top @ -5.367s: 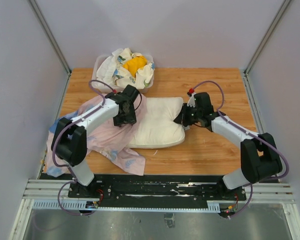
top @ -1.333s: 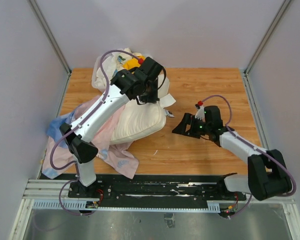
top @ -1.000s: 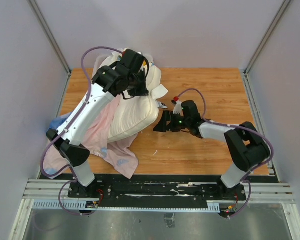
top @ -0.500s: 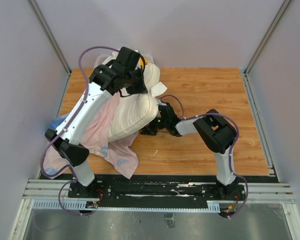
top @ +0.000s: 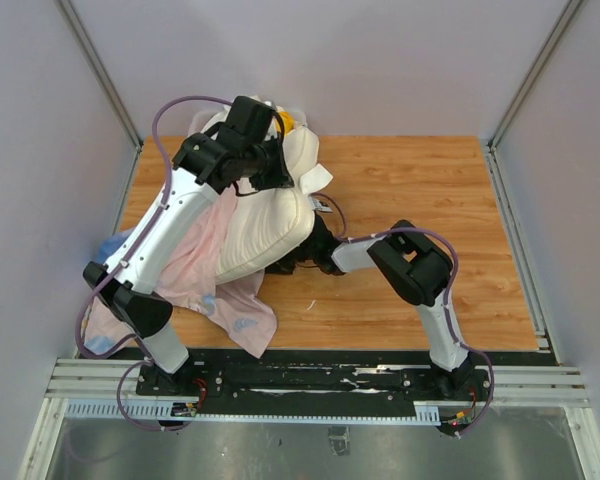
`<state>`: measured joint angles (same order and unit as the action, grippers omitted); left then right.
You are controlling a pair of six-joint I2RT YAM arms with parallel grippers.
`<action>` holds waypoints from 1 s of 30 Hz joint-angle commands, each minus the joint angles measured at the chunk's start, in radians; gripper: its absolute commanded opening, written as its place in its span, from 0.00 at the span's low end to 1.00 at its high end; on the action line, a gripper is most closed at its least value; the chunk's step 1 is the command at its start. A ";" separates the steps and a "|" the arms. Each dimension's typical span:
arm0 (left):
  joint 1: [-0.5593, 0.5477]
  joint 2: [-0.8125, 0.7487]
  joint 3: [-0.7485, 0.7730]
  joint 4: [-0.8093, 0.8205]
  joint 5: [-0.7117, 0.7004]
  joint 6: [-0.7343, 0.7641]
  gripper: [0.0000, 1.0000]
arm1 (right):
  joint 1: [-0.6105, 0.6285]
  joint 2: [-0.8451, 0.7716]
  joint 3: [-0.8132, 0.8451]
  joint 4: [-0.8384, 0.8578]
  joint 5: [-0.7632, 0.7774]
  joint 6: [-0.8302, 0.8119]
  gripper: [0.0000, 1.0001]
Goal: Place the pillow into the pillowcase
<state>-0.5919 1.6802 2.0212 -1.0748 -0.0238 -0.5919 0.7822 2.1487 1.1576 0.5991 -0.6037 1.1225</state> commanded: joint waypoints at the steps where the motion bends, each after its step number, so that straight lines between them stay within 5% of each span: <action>1: 0.012 -0.061 -0.003 0.090 0.024 -0.013 0.00 | 0.029 0.025 0.027 -0.088 0.063 -0.024 0.58; 11: 0.017 -0.080 -0.014 0.089 0.021 -0.016 0.00 | 0.021 0.010 0.029 -0.131 0.091 -0.047 0.01; 20: 0.032 -0.093 0.055 0.065 0.020 -0.008 0.00 | -0.081 -0.310 -0.041 -0.294 0.068 -0.171 0.01; 30: 0.071 -0.127 0.061 0.111 0.081 0.002 0.00 | -0.174 -0.480 0.269 -0.708 0.021 -0.342 0.01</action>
<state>-0.5411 1.5967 2.0453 -1.0237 0.0227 -0.6060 0.6453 1.7168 1.3010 0.0799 -0.5491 0.8753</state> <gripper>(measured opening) 0.054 0.013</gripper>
